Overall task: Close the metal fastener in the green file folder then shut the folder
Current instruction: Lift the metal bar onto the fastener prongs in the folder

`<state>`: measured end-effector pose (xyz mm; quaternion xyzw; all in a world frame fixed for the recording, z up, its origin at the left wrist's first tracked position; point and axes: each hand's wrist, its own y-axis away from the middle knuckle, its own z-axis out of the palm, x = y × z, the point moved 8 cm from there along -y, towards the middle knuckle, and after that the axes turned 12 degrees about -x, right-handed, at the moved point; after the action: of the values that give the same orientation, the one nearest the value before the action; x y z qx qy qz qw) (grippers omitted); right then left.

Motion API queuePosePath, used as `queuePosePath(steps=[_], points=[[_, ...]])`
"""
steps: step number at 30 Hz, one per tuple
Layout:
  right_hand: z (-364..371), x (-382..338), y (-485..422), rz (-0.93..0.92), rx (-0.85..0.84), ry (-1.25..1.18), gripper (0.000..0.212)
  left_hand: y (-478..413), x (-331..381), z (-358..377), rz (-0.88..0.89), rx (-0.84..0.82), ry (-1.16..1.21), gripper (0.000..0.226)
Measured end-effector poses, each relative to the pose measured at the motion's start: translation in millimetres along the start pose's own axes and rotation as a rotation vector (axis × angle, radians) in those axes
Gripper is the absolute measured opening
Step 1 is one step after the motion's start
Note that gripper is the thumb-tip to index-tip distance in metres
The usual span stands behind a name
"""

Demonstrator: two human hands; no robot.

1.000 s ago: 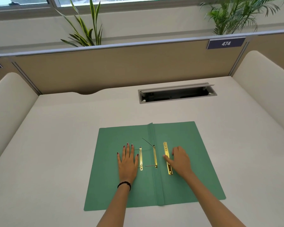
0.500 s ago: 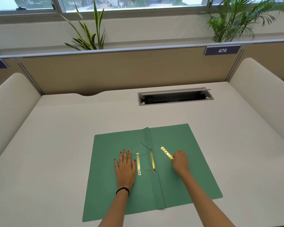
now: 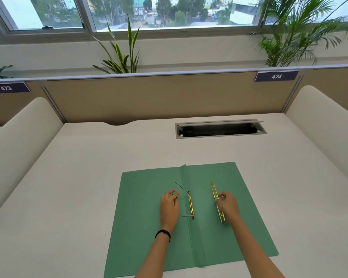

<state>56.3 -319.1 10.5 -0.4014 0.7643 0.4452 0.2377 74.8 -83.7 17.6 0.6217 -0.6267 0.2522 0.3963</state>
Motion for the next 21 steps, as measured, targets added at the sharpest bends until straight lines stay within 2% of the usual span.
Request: queuePosePath(steps=[3,7,13,21], points=[[1.8,-10.5,0.1,-0.038,-0.016,-0.109,0.013,-5.5,1.7,-3.3,-0.019,-0.008,0.106,0.031],[18.7,-31.0,5.5,-0.078,-0.174,-0.228,0.005,-9.0,5.0,-1.6,-0.029,-0.025,0.183,0.032],[45.4,-67.4,21.6,-0.162,-0.365,-0.240,0.008,-12.0,8.3,-1.4,-0.017,-0.046,0.254,0.031],[66.9,-91.1,26.1,-0.232,-0.485,-0.224,0.009,-14.5,14.5,-2.7,0.037,-0.051,0.195,0.027]])
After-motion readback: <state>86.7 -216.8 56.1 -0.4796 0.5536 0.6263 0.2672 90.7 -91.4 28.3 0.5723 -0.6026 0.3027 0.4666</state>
